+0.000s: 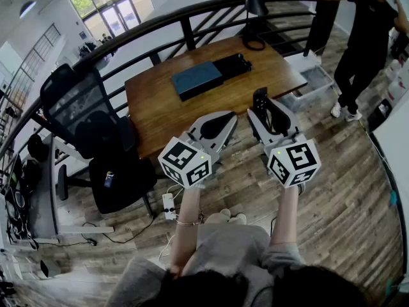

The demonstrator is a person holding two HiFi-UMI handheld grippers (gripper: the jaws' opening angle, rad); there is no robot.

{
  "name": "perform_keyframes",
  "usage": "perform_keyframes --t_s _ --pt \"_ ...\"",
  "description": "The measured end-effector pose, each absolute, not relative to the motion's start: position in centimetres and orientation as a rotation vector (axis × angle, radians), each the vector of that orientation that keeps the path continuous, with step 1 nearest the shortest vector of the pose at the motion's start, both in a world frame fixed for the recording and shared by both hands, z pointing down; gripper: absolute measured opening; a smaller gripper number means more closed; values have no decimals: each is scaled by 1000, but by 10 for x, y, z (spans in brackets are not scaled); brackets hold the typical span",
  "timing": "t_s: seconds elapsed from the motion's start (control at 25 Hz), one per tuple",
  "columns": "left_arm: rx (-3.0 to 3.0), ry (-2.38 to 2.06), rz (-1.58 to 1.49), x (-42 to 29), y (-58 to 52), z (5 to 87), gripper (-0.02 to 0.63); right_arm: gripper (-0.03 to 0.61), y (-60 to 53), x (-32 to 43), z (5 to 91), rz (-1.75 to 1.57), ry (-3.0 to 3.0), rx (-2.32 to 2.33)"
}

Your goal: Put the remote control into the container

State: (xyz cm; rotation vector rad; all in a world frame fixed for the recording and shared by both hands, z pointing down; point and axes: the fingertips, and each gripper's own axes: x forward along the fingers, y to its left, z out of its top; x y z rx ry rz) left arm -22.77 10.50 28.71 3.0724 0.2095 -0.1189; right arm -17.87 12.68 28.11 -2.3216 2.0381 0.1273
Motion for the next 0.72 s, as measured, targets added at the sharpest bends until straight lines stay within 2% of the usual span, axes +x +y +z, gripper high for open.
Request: perform_keyframes --t_s 0.72 --pt "3050 159 -66 -213 125 302 3 209 147 -155 295 55 2038 -2299"
